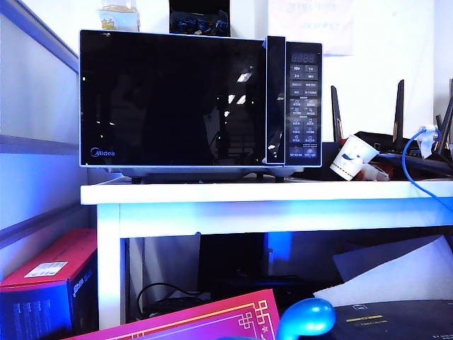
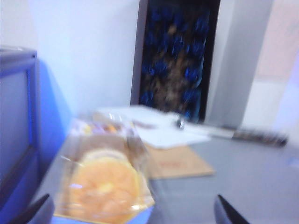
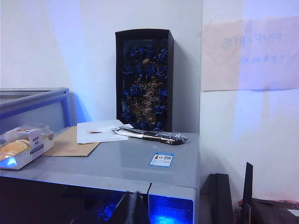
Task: Open the microwave door, place the box of snacks from the top of the microwave inside, then close the microwave door.
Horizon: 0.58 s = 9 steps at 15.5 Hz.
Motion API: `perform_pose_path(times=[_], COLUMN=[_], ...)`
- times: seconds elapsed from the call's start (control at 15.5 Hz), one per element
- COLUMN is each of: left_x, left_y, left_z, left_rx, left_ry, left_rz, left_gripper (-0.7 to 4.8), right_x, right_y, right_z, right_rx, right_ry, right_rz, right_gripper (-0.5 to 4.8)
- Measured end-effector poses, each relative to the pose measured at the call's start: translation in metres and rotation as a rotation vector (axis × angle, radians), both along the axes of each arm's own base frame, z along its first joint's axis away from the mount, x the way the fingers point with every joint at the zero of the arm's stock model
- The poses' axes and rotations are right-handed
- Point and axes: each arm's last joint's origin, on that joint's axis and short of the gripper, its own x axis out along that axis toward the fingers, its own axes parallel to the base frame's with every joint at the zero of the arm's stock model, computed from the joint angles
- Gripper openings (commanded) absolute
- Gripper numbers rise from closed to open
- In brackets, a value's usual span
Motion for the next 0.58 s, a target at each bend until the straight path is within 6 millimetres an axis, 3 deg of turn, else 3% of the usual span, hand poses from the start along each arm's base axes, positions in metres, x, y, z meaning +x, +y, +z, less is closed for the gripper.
perform_pose_path(times=[0.26,0.58], left_x=[0.02,0.022], left_y=[-0.009,-0.006], left_z=[0.008,0.009], left_rx=[0.042,0.057], left_ry=[-0.025,-0.038], left_rz=[0.055,0.157], left_gripper=[4.79,4.79], right_x=[0.0,0.001], right_y=[0.0,0.0], right_z=[0.0,0.0], right_rx=[0.0,0.0], right_ry=[0.0,0.0], right_rz=[0.001,0.001], right_gripper=[-0.06,-0.06])
